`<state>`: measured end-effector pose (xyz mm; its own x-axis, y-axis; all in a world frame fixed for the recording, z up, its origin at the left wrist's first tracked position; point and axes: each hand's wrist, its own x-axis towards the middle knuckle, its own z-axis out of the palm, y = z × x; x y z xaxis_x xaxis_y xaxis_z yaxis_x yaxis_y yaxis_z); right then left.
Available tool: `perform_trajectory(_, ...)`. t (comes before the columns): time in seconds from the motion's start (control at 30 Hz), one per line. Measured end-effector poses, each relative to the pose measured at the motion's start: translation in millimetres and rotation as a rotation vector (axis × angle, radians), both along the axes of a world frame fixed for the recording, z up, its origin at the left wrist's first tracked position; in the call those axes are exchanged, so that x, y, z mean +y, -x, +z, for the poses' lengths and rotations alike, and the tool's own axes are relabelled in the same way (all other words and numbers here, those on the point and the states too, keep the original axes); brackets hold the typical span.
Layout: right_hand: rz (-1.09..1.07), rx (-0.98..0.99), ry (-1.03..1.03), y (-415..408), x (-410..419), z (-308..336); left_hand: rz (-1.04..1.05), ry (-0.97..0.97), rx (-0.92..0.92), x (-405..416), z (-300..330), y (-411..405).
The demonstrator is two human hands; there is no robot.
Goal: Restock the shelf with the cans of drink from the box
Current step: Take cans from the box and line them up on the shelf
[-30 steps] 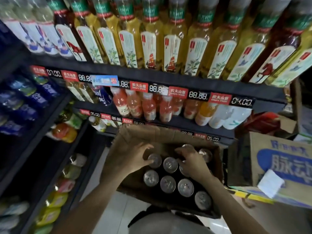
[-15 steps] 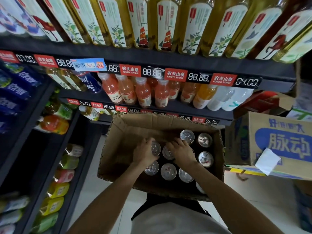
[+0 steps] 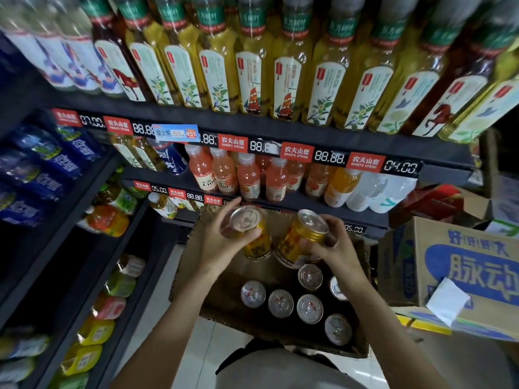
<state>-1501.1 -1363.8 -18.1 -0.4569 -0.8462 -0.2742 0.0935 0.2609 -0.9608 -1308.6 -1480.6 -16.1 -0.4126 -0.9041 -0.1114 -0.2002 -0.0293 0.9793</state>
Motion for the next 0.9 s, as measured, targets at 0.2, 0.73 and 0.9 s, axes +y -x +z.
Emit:
perform_trajectory(0.2,-0.089,-0.152,0.16,14.9,-5.1,55.3,0.066,-0.027,0.119,-7.9,56.7,24.1)
perform_trajectory(0.73,-0.167,0.234,0.558,75.7,-19.8,262.6,-0.147,0.636,0.227,-38.0,277.0,117.4)
perform_trajectory(0.9,-0.205,0.403,0.74,91.1,-23.2,324.3,-0.058,0.824,0.324,-33.1,335.4,148.1)
